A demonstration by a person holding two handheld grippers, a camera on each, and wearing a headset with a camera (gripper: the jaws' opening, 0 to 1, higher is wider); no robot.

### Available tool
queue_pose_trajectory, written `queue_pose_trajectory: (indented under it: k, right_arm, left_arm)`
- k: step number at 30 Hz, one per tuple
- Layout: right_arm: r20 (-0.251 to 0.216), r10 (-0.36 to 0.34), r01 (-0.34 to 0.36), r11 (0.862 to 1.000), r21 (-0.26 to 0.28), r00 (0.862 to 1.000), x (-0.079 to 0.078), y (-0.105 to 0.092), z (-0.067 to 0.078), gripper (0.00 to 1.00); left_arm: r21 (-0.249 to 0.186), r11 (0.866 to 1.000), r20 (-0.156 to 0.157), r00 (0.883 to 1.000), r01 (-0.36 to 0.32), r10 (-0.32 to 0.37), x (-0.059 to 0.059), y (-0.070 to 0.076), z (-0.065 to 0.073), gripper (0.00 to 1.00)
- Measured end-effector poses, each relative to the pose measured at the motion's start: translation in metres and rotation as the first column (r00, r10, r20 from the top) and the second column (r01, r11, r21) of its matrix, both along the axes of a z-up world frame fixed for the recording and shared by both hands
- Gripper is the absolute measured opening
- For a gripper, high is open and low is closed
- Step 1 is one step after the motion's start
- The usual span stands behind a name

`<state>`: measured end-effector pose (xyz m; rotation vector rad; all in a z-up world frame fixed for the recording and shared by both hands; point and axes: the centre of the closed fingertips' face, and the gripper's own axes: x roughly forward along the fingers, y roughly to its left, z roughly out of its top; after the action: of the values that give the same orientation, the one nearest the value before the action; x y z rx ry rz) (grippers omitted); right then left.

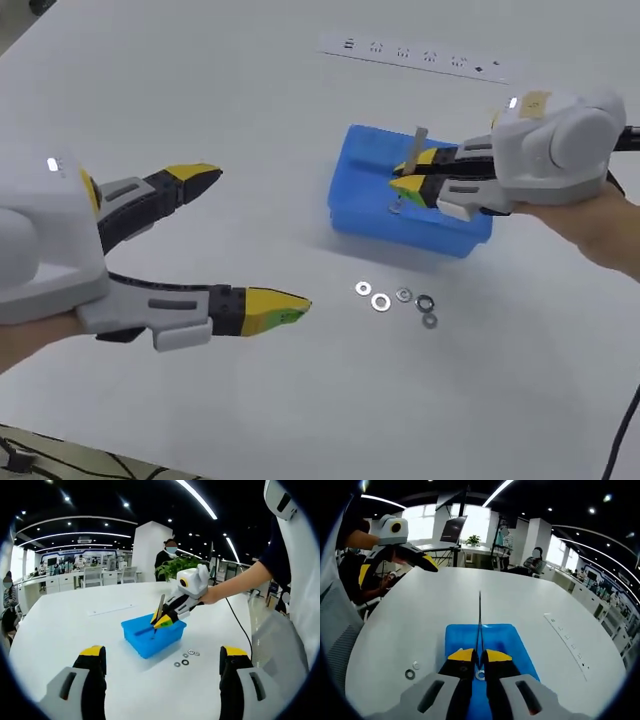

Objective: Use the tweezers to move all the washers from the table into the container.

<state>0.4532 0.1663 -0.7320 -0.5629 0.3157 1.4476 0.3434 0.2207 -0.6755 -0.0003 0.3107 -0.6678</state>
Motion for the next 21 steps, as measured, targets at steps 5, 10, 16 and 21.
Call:
queue_pose_trajectory:
  k: [5,10,16,21]
  right_arm:
    - [0.043,0.039,-0.037,0.999,-0.035,0.998,-0.006,-0.005,0.002,0.08]
    - [0.046,0.038,-0.036,0.998,-0.044,0.998,-0.006,-0.012,0.001,0.08]
    - [0.045,0.033,-0.031,0.999,-0.041,0.998,-0.006,-0.016,0.003,0.08]
    - [0.054,0.048,-0.046,0.998,-0.043,0.997,-0.009,-0.013,0.004,0.08]
  left_arm:
    - [-0.083,0.996,0.003,0.999,0.033,-0.033,0.027,-0.016,0.005,0.98]
    - [-0.102,0.987,0.018,0.993,0.120,-0.119,0.050,-0.040,0.012,0.90]
    - [-0.053,0.972,0.071,0.971,0.231,-0.227,0.077,-0.068,0.018,0.79]
    - [-0.013,0.962,0.089,0.959,0.272,-0.270,0.091,-0.082,0.016,0.74]
